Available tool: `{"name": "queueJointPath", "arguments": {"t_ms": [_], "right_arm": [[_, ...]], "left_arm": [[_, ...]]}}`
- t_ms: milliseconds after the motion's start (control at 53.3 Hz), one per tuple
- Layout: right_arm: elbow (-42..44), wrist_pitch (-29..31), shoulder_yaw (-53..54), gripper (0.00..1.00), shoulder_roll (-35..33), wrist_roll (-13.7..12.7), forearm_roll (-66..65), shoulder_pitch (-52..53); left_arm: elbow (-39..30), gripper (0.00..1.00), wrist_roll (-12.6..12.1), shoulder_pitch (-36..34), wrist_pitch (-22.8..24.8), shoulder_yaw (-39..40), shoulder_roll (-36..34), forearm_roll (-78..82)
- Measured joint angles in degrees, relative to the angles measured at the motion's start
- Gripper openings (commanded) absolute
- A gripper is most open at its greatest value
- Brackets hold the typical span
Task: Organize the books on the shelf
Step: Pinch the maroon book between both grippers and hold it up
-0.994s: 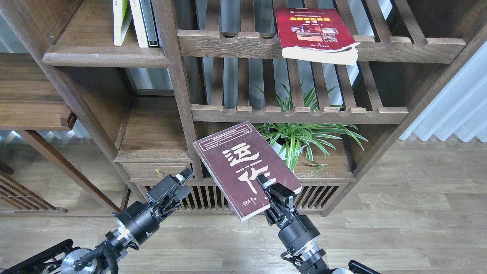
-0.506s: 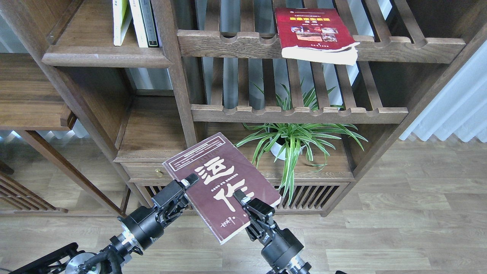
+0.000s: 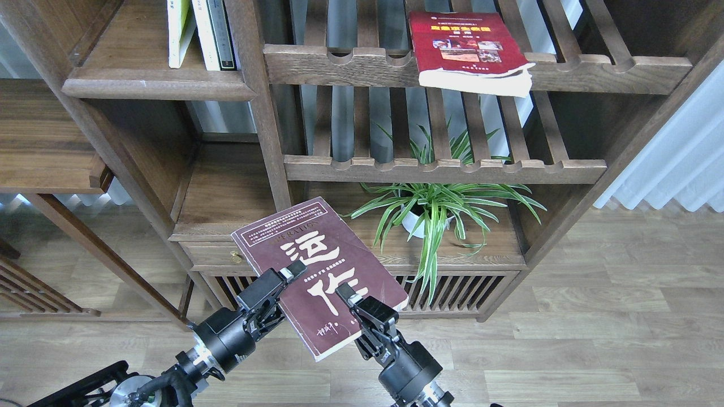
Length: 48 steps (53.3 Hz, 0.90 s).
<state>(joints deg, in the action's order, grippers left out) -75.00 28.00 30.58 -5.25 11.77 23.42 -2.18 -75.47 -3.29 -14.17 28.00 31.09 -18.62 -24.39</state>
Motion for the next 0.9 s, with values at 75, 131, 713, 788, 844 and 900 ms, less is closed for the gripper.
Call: {"name": "queueJointPath", "arguments": {"t_ms": [75, 131, 713, 788, 844, 900], "right_arm": [[0.0, 0.0, 0.0, 0.04, 0.1, 0.0, -0.2, -0.1], [0.0, 0.0, 0.3, 0.05, 0.1, 0.2, -0.2, -0.1], [0.2, 0.0, 1.0, 0.05, -0.4, 0.7, 0.6, 0.1], [0.2, 0.0, 1.0, 0.05, -0.5, 0.7, 0.6, 0.1], [0.2, 0.0, 1.0, 0.05, -0.5, 0.7, 0.6, 0.0], [0.2, 0.0, 1.0, 0.05, -0.5, 0.7, 0.6, 0.0]], "left_arm": [[0.0, 0.99, -0.1, 0.0, 0.0, 0.0, 0.2, 0.0], [0.0, 0.99, -0.1, 0.0, 0.0, 0.1, 0.1, 0.0], [-0.1, 0.88, -0.2, 0.3, 0.0, 0.2, -0.4, 0.0], [-0.1, 0.85, -0.2, 0.2, 0.0, 0.2, -0.4, 0.0], [-0.1, 0.83, -0.2, 0.1, 0.0, 0.2, -0.3, 0.0], [-0.1, 0.79, -0.2, 0.1, 0.0, 0.2, -0.1, 0.0]]}}
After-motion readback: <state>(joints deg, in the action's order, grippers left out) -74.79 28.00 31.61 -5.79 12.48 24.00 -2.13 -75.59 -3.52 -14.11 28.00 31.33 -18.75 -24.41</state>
